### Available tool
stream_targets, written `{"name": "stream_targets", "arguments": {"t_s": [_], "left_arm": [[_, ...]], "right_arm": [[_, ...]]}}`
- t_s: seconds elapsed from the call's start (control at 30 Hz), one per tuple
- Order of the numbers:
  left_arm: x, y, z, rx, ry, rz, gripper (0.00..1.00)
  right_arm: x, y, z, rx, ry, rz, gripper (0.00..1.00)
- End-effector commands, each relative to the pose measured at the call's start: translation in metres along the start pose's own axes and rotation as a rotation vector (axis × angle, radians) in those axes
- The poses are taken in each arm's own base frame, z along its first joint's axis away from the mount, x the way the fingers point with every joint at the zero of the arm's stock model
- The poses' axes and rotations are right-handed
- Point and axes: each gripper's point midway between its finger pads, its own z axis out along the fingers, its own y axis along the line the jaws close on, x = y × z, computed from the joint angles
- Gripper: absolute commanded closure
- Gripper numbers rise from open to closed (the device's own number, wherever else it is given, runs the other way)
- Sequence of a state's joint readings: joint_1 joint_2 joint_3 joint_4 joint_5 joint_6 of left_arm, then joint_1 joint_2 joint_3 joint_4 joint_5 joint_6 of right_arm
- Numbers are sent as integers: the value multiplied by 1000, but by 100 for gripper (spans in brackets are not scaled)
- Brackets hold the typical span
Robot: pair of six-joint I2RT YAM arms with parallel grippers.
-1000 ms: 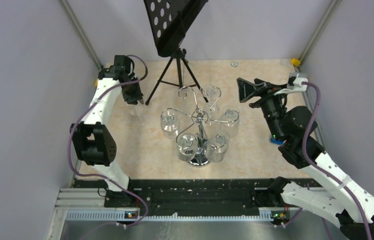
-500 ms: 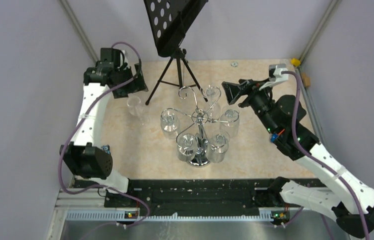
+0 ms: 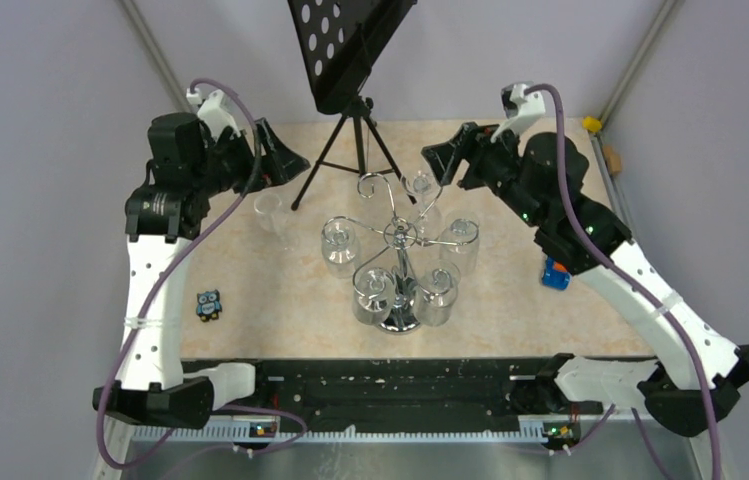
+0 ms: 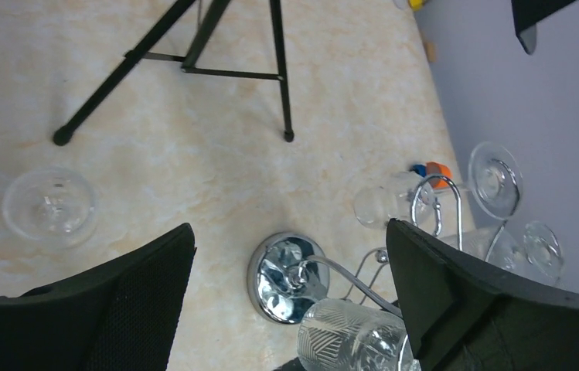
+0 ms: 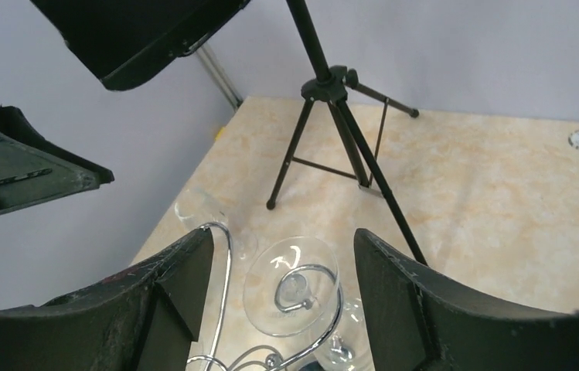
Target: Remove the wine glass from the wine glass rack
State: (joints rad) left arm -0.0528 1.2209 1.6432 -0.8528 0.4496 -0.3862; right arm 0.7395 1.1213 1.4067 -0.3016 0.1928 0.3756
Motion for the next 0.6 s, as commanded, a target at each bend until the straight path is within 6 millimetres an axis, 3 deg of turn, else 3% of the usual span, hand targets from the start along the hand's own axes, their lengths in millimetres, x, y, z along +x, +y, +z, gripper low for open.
{"name": "stream_targets", "arguments": {"t_s": [0.0,0.23,0.4,0.57], "left_arm": [[-2,-29,0,182,-18,-12,3],[9,-31,-1,213,0,-23,3],[13,-29,4,219,12,-32,3],[16,-26,7,213,21,-39,3]], "right_arm": [[4,-14,1,25,117,38,33],[22,-21,5,-33,211,92,35],[34,-22,15,-75,237,145,49],[46,-20,26,-104,281,157,55]]}}
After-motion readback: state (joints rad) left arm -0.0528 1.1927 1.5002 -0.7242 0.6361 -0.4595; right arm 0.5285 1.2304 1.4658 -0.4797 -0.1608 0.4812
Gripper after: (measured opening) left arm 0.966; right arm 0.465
